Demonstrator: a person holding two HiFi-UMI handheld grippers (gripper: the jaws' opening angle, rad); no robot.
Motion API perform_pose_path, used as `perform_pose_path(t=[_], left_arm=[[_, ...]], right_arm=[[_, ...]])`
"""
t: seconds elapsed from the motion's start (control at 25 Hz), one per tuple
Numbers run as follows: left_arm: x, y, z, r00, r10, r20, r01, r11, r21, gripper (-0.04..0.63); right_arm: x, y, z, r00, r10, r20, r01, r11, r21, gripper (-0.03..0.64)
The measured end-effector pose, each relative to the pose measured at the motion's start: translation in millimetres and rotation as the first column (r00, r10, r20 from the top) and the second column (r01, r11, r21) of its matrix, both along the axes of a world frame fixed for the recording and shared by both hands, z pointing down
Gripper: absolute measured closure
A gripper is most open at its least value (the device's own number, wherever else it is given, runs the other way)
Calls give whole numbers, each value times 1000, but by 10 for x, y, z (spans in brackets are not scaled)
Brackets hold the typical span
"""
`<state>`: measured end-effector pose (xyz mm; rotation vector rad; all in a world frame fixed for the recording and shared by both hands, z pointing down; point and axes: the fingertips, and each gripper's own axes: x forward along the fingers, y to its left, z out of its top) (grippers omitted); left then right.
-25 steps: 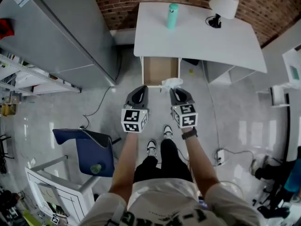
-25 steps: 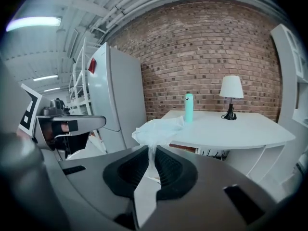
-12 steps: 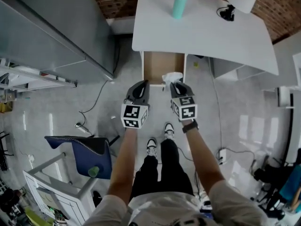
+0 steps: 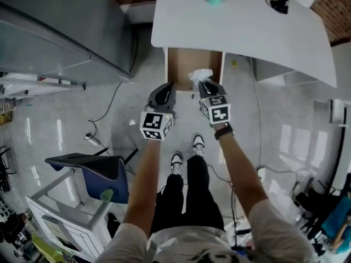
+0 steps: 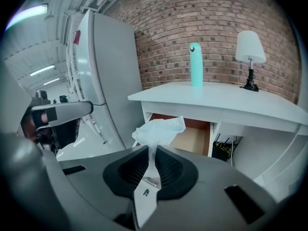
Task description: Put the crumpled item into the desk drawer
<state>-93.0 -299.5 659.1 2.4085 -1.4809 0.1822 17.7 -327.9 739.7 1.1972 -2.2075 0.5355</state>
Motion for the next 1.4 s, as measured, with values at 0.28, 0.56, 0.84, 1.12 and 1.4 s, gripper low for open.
perform_pose_path(t=[0.28,0.56,0.84,1.12,1.4], left_arm=[[59,-213,341,998,33,49,-32,999,-24,598],[51,-448,503,997,38,73,-37,999,-23,598],[96,-677,634,996,43,72,-42,999,-16,598],[125,-877,725,998,33,61,-33,999,-4,598],[87,-880,824,998,14,66,-13,1000,-24,598]], right_arm=[[39,-281,443,999,-17,-42,13,996,-83,589],[74,-616,791,995,-35,-98,21,990,-138,589],[26,-807,1170,992,-57,-111,32,976,-216,589],[-71,-827,1326,990,-109,-91,80,958,-275,589],[-75,-914,1517,969,-192,-155,136,940,-312,589]])
